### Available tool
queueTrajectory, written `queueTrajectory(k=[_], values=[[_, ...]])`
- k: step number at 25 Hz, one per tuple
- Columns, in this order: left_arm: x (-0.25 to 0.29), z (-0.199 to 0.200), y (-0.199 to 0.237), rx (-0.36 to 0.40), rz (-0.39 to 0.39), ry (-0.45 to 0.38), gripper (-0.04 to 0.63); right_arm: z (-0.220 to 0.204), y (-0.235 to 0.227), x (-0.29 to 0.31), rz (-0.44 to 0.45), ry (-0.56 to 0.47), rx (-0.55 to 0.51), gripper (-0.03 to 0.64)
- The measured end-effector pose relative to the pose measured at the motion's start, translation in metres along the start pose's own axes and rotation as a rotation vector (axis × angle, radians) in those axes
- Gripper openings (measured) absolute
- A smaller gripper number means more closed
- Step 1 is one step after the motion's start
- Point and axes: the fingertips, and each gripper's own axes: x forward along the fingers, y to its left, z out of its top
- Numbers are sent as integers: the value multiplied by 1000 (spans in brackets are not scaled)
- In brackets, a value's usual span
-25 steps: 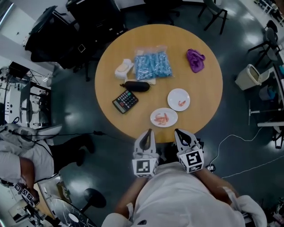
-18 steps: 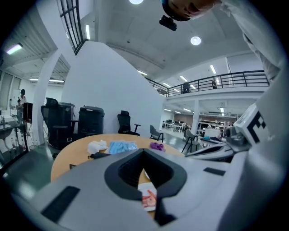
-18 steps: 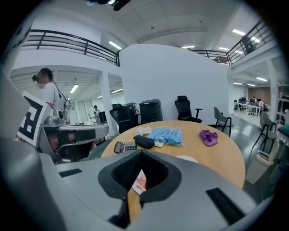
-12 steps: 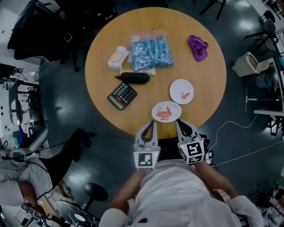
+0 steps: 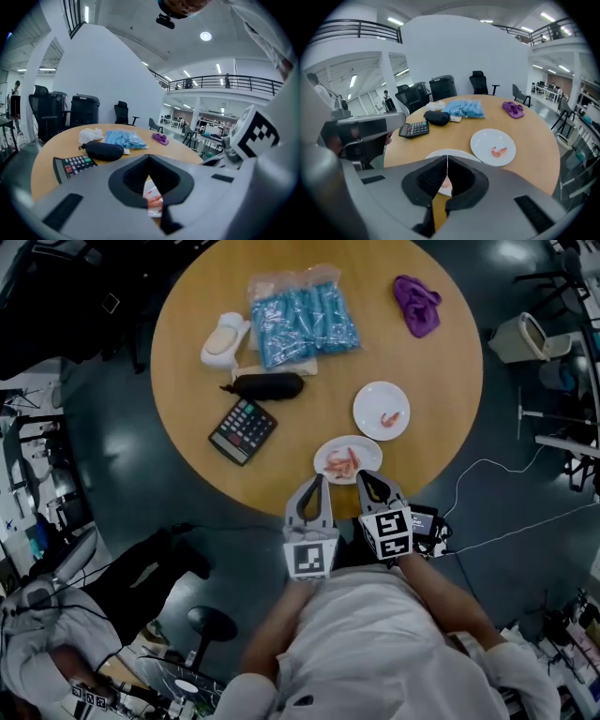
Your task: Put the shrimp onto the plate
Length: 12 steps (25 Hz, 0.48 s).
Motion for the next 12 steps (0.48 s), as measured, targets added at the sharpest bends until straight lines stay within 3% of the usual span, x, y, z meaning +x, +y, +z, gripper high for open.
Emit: queueTrajectory(k=[7, 9, 12], values=[[12, -19, 6, -40, 26, 31, 8, -44, -2, 35, 36, 195, 65, 34], [13, -24, 6, -55, 35, 37, 8, -53, -1, 43, 48, 238, 70, 115], [17, -31, 8, -58, 37, 55, 8, -57, -1, 54, 54, 270, 79, 124]])
